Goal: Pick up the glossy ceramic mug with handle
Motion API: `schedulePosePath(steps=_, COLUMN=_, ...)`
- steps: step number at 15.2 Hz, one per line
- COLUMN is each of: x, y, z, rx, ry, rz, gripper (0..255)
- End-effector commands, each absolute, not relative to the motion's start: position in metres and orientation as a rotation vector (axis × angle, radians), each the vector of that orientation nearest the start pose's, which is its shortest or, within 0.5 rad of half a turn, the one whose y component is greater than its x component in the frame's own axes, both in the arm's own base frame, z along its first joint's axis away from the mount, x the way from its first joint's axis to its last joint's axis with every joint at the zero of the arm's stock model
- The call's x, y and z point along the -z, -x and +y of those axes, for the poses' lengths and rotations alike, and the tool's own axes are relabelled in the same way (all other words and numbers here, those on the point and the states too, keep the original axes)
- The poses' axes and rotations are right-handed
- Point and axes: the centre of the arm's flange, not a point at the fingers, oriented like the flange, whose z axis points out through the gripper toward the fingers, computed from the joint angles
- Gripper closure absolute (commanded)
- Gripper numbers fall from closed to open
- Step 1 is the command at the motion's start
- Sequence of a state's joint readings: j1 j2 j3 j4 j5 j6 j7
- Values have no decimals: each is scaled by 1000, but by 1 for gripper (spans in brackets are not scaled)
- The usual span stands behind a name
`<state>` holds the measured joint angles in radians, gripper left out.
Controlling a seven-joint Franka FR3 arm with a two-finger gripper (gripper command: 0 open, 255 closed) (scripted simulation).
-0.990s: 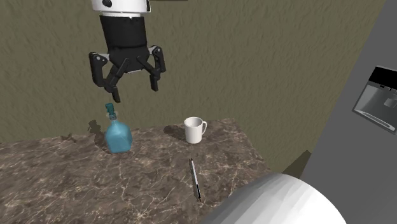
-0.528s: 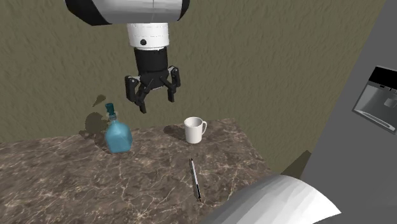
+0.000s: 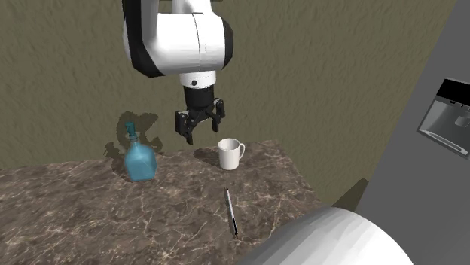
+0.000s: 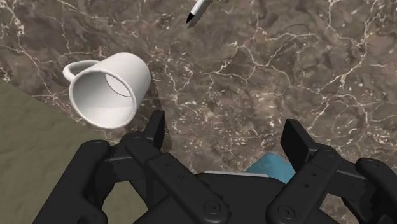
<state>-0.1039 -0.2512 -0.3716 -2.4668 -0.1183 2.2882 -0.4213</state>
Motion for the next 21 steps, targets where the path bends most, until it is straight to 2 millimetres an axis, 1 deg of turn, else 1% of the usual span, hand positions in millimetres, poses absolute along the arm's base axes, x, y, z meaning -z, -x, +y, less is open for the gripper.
schedulePosePath(steps=1, x=-369, y=-412, z=-229, rx=84, ry=3172, rz=-47, gripper=0)
schedulePosePath(steps=11, x=-279, y=-455, z=-314, rx=77, ry=3188, rz=-46, gripper=0)
schedulePosePath(steps=12, x=-278, y=-455, z=-315, rx=77, ry=3188, rz=-46, gripper=0)
schedulePosePath(steps=18, x=-246, y=-455, z=-315, rx=77, ry=3188, rz=-46, gripper=0)
schedulePosePath(steps=19, x=-238, y=-455, z=-315, rx=77, ry=3188, rz=-46, gripper=0)
schedulePosePath(steps=21, x=-238, y=-455, z=-315, rx=77, ry=3188, rz=-46, gripper=0)
